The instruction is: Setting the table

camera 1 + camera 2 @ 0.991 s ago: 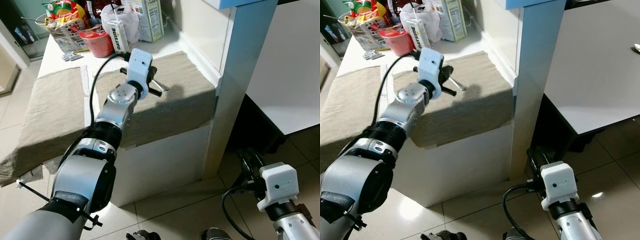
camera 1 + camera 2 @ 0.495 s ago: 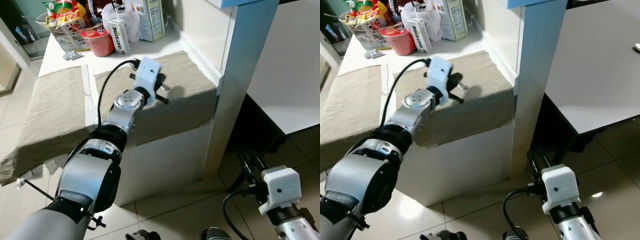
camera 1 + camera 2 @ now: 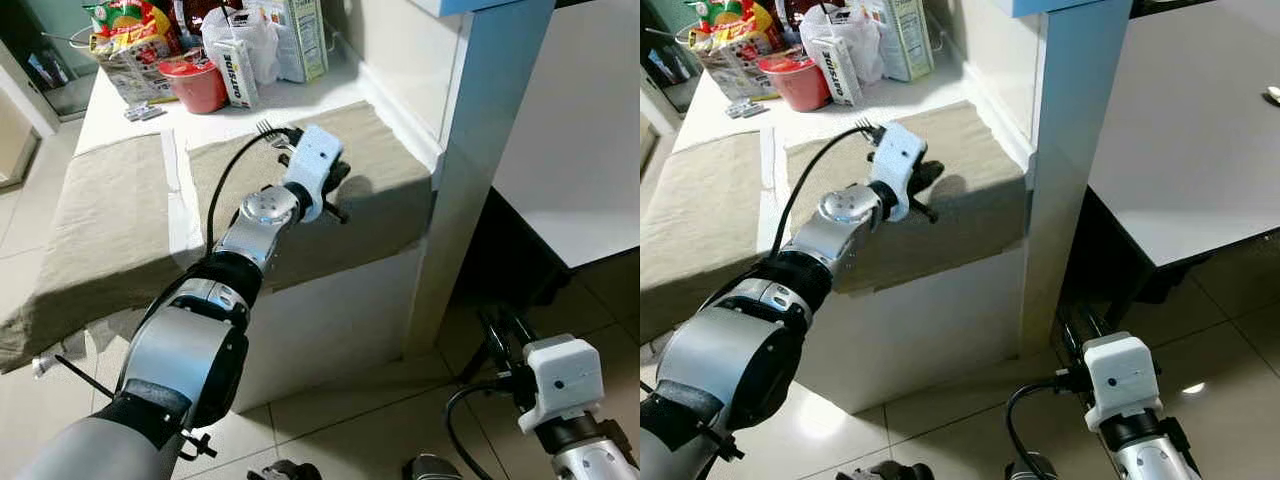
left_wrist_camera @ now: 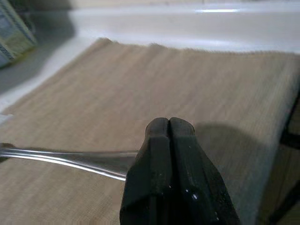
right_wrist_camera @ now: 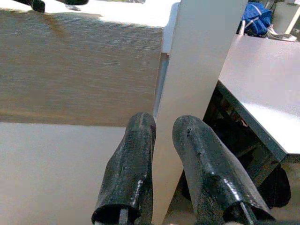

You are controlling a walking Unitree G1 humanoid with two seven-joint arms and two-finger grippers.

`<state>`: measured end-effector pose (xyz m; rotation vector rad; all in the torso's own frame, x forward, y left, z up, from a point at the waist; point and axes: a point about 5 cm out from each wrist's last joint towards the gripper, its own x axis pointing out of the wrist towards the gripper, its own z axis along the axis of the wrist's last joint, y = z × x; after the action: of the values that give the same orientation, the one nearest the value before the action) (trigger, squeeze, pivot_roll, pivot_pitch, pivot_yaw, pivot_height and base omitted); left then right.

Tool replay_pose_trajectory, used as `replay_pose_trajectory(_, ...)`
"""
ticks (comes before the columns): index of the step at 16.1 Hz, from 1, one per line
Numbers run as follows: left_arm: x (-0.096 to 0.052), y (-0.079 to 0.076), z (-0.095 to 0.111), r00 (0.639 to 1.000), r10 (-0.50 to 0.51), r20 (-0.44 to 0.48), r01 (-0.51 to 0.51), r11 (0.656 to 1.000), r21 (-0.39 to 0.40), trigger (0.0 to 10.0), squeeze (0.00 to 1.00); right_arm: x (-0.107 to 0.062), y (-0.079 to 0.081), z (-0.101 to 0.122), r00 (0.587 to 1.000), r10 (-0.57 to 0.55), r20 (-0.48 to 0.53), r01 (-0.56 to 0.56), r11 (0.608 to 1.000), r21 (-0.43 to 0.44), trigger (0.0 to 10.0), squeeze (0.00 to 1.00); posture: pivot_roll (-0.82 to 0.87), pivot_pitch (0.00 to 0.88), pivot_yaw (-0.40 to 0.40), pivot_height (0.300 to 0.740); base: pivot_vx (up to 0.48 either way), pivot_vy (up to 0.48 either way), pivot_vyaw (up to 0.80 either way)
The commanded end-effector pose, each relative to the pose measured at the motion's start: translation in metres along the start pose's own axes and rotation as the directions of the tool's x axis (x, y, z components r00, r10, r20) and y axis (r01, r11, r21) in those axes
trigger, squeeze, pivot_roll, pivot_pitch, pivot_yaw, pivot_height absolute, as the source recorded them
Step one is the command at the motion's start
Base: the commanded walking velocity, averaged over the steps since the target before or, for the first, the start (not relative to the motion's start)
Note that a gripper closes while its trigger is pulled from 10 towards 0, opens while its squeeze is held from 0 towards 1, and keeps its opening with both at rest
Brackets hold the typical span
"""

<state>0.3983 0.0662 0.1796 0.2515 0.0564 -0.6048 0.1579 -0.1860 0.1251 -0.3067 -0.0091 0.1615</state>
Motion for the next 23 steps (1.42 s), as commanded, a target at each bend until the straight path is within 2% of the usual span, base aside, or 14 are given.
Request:
replay_pose_trajectory(1,-0.001,0.001,-0.005,0.999,-0.003,-0.036,0.003,1.0,-0.003,10.0,0.0,-0.001,0.003,0.005,1.0,0.007,0.012,-0.007,1.0,0.008,10.0,0.0,-0.25,0.095,0.166,0.74,0.0,0.0,0.0)
replay_pose_trajectory(3,0.0,0.0,-0.004,0.999,-0.001,-0.045,0.0,1.0,-0.02,10.0,0.0,-0.001,0.004,0.004,1.0,0.008,0.01,-0.008,1.0,0.009,10.0,0.0,-0.25,0.096,0.166,0.74,0.0,0.0,0.0)
replay_pose_trajectory(7,-0.001,0.003,-0.008,0.997,-0.003,-0.081,-0.008,0.99,-0.138,10.0,0.0,-0.001,0.005,0.003,1.0,0.013,0.004,-0.013,1.0,0.01,10.0,0.0,-0.24,0.101,0.166,0.74,0.0,0.0,0.0)
replay_pose_trajectory(9,-0.007,0.005,-0.014,0.997,-0.018,-0.078,0.004,0.984,-0.178,10.0,0.0,-0.002,0.006,0.002,1.0,0.015,-0.001,-0.015,1.0,0.011,10.0,0.0,-0.24,0.103,0.169,0.74,0.0,0.0,0.0)
replay_pose_trajectory(11,-0.012,0.013,-0.01,0.999,0.02,-0.039,-0.024,0.995,-0.095,10.0,0.0,-0.002,0.006,0.002,1.0,0.015,-0.003,-0.015,1.0,0.013,10.0,0.0,-0.23,0.101,0.166,0.74,0.0,0.0,0.0)
replay_pose_trajectory(13,-0.013,0.035,0.019,0.992,0.102,0.071,-0.097,0.993,-0.073,10.0,0.0,0.001,0.006,0.001,1.0,0.021,0.006,-0.021,1.0,0.012,10.0,0.0,-0.23,0.091,0.163,0.74,0.0,0.0,0.0)
replay_pose_trajectory(14,-0.013,0.039,0.027,0.989,0.114,0.092,-0.107,0.992,-0.073,10.0,0.0,0.002,0.006,0.002,1.0,0.019,0.01,-0.019,1.0,0.011,10.0,0.0,-0.23,0.091,0.163,0.74,0.0,0.0,0.0)
replay_pose_trajectory(18,-0.009,0.041,0.041,0.985,0.13,0.112,-0.123,0.99,-0.061,10.0,0.0,0.003,0.005,0.001,1.0,0.013,0.01,-0.013,1.0,0.009,10.0,0.0,-0.26,0.079,0.163,0.74,0.0,0.0,0.0)
replay_pose_trajectory(23,-0.005,0.038,0.036,0.987,0.146,0.061,-0.143,0.989,-0.04,10.0,0.0,-0.003,0.004,0.003,1.0,0.002,0.001,-0.002,1.0,-0.002,10.0,0.0,-0.28,0.091,0.169,0.74,0.0,0.0,0.0)
